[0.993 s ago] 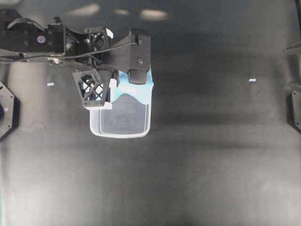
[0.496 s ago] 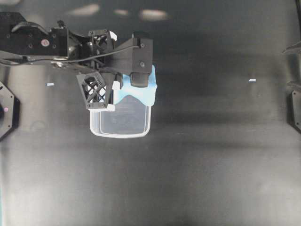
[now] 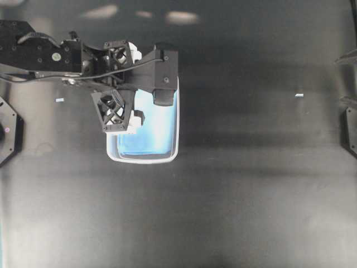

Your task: Place the blue towel into the container with the left arm.

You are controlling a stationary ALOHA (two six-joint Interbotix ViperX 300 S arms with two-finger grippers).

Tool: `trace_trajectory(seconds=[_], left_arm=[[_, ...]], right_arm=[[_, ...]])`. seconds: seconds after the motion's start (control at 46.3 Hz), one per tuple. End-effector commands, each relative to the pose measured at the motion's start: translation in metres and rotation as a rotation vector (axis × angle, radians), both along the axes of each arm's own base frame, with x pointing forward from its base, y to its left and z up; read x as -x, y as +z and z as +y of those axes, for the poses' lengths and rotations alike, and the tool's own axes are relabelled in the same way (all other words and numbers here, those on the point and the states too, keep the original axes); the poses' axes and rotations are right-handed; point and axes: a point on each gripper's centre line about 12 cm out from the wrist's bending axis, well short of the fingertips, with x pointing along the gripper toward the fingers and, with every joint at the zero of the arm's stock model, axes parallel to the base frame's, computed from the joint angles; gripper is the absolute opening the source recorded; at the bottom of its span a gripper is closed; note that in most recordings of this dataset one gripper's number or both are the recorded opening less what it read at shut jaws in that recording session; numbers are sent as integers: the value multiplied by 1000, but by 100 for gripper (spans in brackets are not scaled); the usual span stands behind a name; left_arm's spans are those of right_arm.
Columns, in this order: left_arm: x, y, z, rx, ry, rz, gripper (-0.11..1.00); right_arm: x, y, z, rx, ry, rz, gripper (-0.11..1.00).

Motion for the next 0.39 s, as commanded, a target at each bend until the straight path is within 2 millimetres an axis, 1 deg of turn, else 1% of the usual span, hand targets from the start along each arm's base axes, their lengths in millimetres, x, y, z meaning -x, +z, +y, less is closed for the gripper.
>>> trace_trajectory(seconds=[0.0, 0.086, 0.13, 0.194, 0.259, 0.367], left_arm=[[3, 18, 1, -3, 8, -59, 90], [12, 39, 0, -2, 18, -133, 86], [19, 51, -1, -2, 22, -194, 86], [29, 63, -1, -5, 22, -273, 86], [42, 72, -4, -7, 17, -362, 86], [62, 76, -9, 8, 24, -471, 86]], right_arm=[[-1, 2, 0, -5, -1, -3, 74], [-1, 2, 0, -5, -1, -3, 73], [-1, 2, 0, -5, -1, -5, 74], [-1, 3, 0, -5, -1, -5, 74], [-1, 2, 0, -5, -1, -3, 73], [-1, 2, 0, -6, -1, 0, 73]])
